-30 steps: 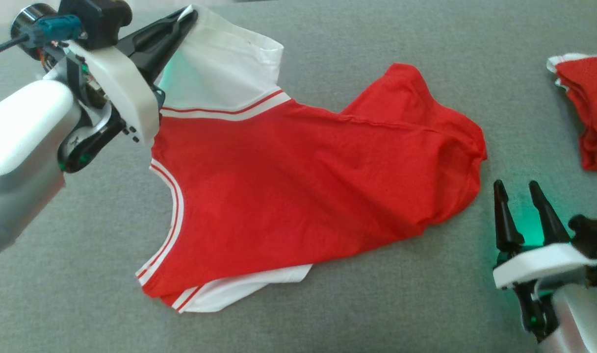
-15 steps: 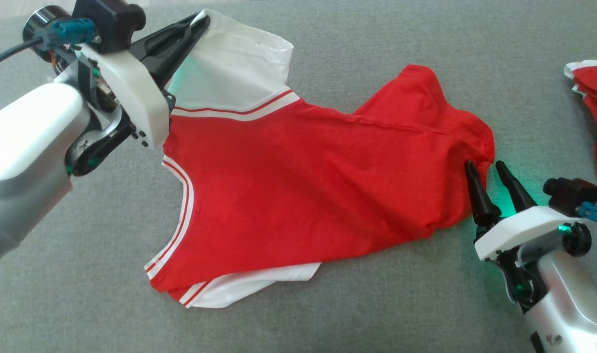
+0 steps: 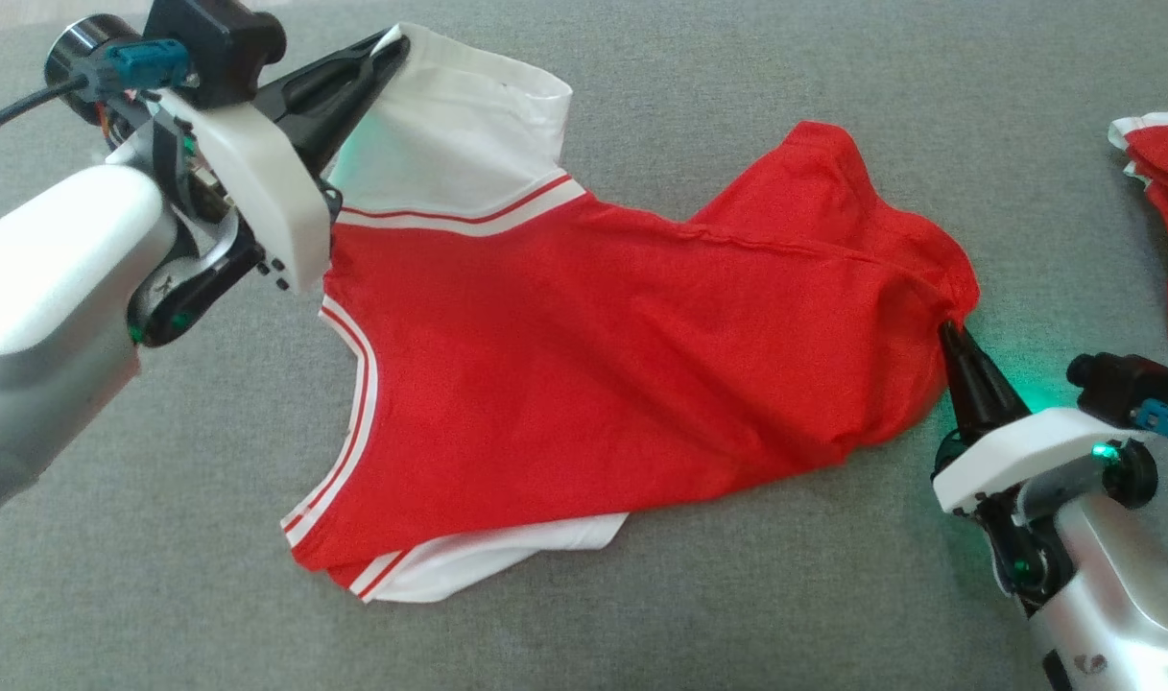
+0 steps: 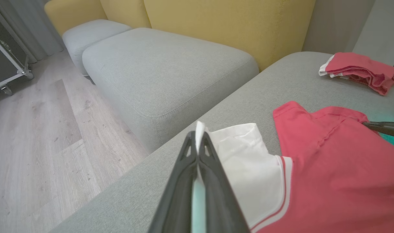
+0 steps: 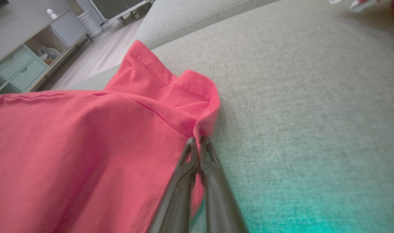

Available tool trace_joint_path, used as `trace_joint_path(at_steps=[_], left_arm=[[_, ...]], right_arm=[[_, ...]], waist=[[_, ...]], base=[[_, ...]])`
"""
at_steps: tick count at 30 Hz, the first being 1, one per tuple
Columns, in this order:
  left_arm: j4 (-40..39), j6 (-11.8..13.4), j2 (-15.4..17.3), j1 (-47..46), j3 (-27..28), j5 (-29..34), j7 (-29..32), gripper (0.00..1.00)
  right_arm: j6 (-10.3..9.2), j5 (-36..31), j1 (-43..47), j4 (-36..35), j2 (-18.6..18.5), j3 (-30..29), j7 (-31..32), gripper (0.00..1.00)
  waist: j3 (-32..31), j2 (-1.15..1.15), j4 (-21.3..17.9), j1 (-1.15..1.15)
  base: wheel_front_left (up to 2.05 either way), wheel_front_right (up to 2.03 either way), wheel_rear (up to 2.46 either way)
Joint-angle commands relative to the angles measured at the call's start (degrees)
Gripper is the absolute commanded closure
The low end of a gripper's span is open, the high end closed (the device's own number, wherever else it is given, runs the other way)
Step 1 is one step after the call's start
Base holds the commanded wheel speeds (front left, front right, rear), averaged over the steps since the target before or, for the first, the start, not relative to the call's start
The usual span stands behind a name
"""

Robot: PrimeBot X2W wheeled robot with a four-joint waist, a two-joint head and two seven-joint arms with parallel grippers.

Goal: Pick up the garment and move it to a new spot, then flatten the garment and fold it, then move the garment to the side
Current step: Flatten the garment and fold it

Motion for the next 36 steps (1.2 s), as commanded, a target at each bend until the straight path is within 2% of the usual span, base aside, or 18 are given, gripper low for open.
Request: trace_joint_path(at_steps=[1,6,10,15,20,27,32,36], left_arm=[[-0.2,0.3,2.4,-2.0,2.9,-0.1,-0.2,1.0],[0.5,0.3,3.0,-1.5,3.3,0.1,-2.4,1.0],[1.4,1.0,4.1,-0.8,5.2,0.5,-7.9,1.0],[2.2,2.7,6.1,-0.2,8.9,1.1,-16.3,1.0],[-0.9,4.2,7.6,-0.1,13.4,4.1,-19.3,1.0],[-12.6,7.5,7.2,4.7,27.3,7.4,-19.5,1.0],[-17.9,8.2,5.5,8.8,35.4,5.3,-19.5,1.0],[-19.7,8.7,4.4,8.4,40.6,4.1,-19.5,1.0]], right_arm=[[0.37,0.5,-1.7,-1.1,-1.4,1.1,-1.2,1.0],[0.37,1.4,-2.5,-1.6,-2.1,1.3,-3.9,1.0],[0.37,4.0,-3.0,-4.3,-4.0,1.0,-5.3,1.0],[0.37,7.5,-3.7,-11.4,-9.4,-0.3,-6.5,1.0],[0.37,8.6,-4.7,-20.4,-16.1,-1.5,-6.3,1.0],[0.37,8.2,-9.9,-33.7,-25.1,-1.3,-2.2,1.0],[0.37,8.2,-13.3,-37.8,-28.4,-2.0,0.6,1.0],[0.37,7.8,-16.9,-39.0,-30.3,-3.1,2.7,1.0]], waist=[[0.0,0.0,0.0,0.0],[-0.7,0.0,-0.3,0.0],[-2.4,0.0,-1.2,0.0],[-5.4,0.0,-2.5,0.0],[-9.0,0.0,-3.8,0.0],[-12.6,0.0,-4.9,0.0],[-13.8,0.0,-4.7,0.0],[-13.8,0.0,-4.1,0.0]], base=[[0.0,0.0,0.0],[0.0,0.0,0.0],[0.0,0.0,0.0],[0.0,0.0,0.0],[0.0,0.0,0.0],[0.0,0.0,0.0],[0.0,0.0,0.0],[0.0,0.0,0.0]])
